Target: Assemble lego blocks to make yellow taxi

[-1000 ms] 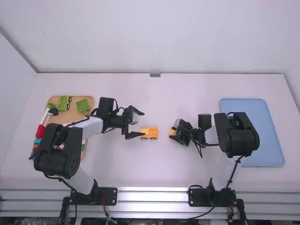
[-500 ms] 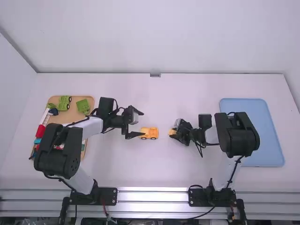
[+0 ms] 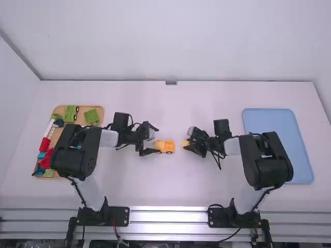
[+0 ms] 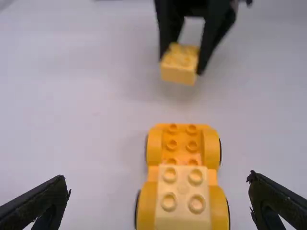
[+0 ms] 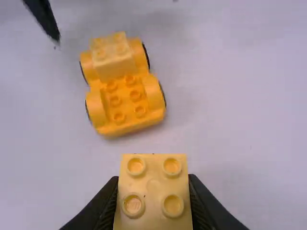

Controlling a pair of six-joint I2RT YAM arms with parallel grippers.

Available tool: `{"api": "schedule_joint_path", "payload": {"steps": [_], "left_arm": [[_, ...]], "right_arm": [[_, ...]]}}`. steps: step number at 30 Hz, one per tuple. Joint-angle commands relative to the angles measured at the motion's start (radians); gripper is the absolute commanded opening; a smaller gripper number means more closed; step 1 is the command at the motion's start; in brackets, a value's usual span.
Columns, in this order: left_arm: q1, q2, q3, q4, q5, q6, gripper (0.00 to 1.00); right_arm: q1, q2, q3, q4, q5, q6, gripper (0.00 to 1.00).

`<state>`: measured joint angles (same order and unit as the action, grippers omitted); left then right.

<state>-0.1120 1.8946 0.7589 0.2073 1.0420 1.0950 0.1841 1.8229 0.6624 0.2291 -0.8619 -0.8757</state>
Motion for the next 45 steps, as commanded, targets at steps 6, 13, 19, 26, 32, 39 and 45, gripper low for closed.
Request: {"api": "schedule_joint_path", "payload": {"steps": [6,13,19,26,32,39,45], "left_arm": [[-0.042,0.095,-0.013,0.068,0.007,0.045,0.99],[-0.046,0.177,0.016,0.122,0.018,-0.024,1.0],[-0.061,0.181,0.018,0.127,0.011,-0.025,0.73],[-0.079,0.181,0.015,0.123,-0.064,-0.032,0.52],[-0.079,0.181,0.017,0.122,-0.064,-0.032,0.5],[-0.08,0.181,0.015,0.122,-0.064,-0.032,0.5],[-0.077,0.181,0.015,0.097,-0.064,-0.021,0.46]], "right_arm": [[0.098,-0.013,0.13,-0.125,-0.005,-0.102,0.2],[0.141,0.0,0.133,-0.126,-0.005,-0.124,0.2],[0.162,0.09,0.155,-0.047,-0.032,-0.053,0.2],[0.18,0.102,0.203,-0.151,0.003,-0.135,0.2],[0.211,0.102,0.203,-0.147,0.053,-0.132,0.2],[0.237,0.102,0.202,-0.146,0.107,-0.132,0.19],[0.235,0.102,0.202,-0.135,0.138,-0.117,0.17]]}}
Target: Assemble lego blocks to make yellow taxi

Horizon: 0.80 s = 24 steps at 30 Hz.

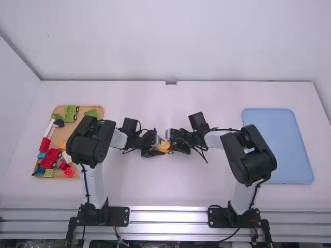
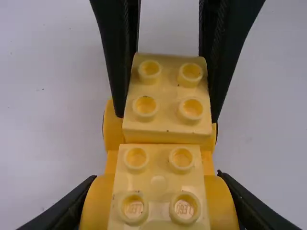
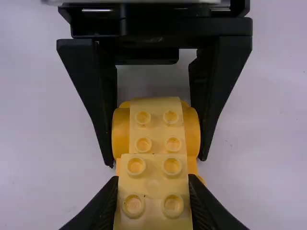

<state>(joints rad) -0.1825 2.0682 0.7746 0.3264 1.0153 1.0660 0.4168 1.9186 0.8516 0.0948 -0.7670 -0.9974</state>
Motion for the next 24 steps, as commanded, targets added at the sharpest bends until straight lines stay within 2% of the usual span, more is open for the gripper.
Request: {"api": "schedule_joint_path", "payload": {"steps": [1,9,14,24], "left_arm": [[-0.005,0.008,0.0,-0.025,-0.037,0.008,0.46],[-0.011,0.008,0.0,-0.03,-0.037,0.007,0.47],[-0.011,0.008,0.0,-0.029,-0.038,0.007,0.48],[-0.011,0.008,0.002,-0.029,-0.037,0.004,0.49]], "right_arm": [[0.003,0.006,0.013,0.0,0.043,0.005,0.17],[0.003,0.006,0.013,-0.018,0.035,0.002,0.17],[0.003,0.006,0.013,-0.021,0.035,0.001,0.22],[0.003,0.006,0.013,-0.022,0.035,0.002,0.49]]}}
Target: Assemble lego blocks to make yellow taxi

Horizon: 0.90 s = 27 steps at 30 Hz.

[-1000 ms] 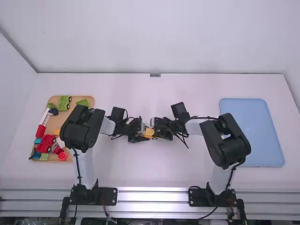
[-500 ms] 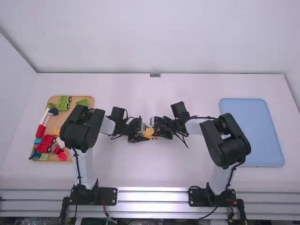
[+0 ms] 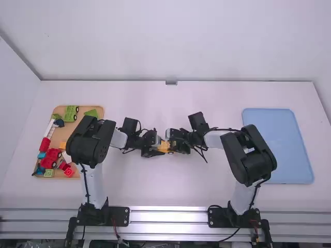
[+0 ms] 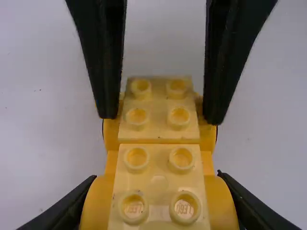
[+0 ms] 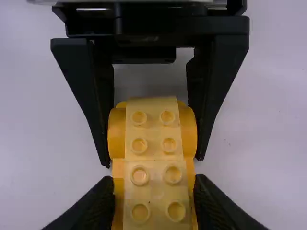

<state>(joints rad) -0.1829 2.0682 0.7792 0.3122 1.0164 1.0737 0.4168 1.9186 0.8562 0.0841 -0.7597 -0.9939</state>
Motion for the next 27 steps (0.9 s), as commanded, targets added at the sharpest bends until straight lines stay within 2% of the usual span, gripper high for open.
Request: {"api": "schedule_joint_path", "payload": {"steps": [1,8,11,17,18,19,21,24,27], "left_arm": [[-0.01,0.008,-0.002,-0.015,-0.039,-0.003,0.49],[-0.005,0.008,-0.002,-0.015,-0.039,-0.003,0.5],[-0.01,0.008,-0.002,-0.015,-0.039,-0.003,0.5],[-0.003,0.008,-0.002,-0.016,-0.042,-0.004,0.5],[-0.009,0.008,-0.002,-0.015,-0.042,-0.004,0.5],[-0.009,0.008,-0.002,-0.015,-0.042,-0.004,0.5],[-0.003,0.008,-0.002,-0.015,-0.042,-0.005,0.5],[-0.009,0.008,-0.002,-0.015,-0.042,-0.007,0.5],[-0.004,0.008,-0.002,-0.015,-0.042,-0.007,0.5]], "right_arm": [[0.003,0.006,0.008,-0.011,0.028,-0.001,0.51],[0.003,0.006,0.008,-0.01,0.026,-0.002,0.57],[0.001,0.006,0.008,0.002,-0.009,-0.002,0.63],[-0.084,-0.029,0.007,0.01,-0.238,-0.033,0.63],[-0.1,-0.03,0.007,0.013,-0.289,-0.045,0.48],[-0.103,-0.029,0.007,0.014,-0.297,-0.048,0.4],[-0.116,-0.026,0.007,0.005,-0.3,-0.053,0.0],[-0.104,-0.026,0.007,-0.008,-0.233,-0.033,0.0],[-0.06,-0.026,0.007,-0.028,-0.097,-0.032,0.0]]}}
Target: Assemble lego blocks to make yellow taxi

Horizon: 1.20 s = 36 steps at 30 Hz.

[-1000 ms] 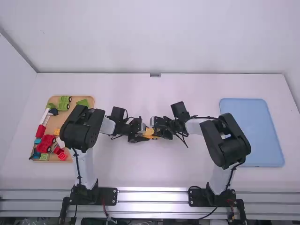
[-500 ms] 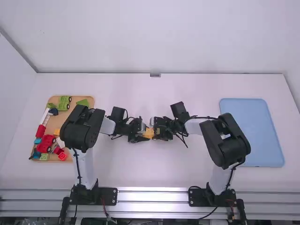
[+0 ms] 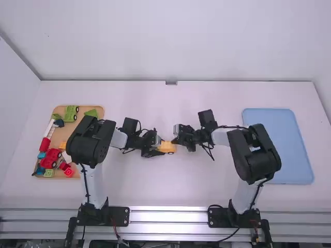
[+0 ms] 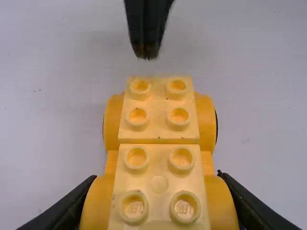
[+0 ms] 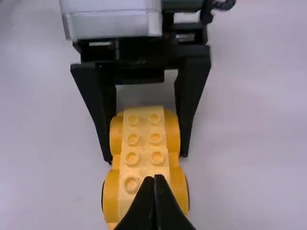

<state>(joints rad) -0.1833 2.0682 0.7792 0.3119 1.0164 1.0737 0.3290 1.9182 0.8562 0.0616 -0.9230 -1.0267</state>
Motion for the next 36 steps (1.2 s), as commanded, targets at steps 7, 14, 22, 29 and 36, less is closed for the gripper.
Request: {"api": "schedule_joint_path", "payload": {"steps": [7,14,22,29,36], "left_arm": [[-0.008,0.008,-0.002,-0.016,-0.042,-0.007,0.49],[-0.005,0.008,-0.002,-0.014,-0.039,-0.007,0.49],[-0.01,0.008,-0.002,-0.014,-0.04,-0.007,0.48],[-0.009,0.008,-0.002,-0.003,-0.042,-0.011,0.47],[-0.002,0.008,-0.002,0.052,-0.094,-0.107,0.5]], "right_arm": [[0.102,-0.026,0.007,-0.023,0.272,0.047,0.0],[0.108,-0.026,0.014,-0.137,0.326,-0.008,0.0],[0.103,-0.026,0.016,-0.164,0.335,-0.019,0.0],[0.101,-0.026,0.016,-0.11,0.304,-0.018,0.01],[-0.032,-0.126,0.015,0.018,-0.106,0.057,0.57]]}}
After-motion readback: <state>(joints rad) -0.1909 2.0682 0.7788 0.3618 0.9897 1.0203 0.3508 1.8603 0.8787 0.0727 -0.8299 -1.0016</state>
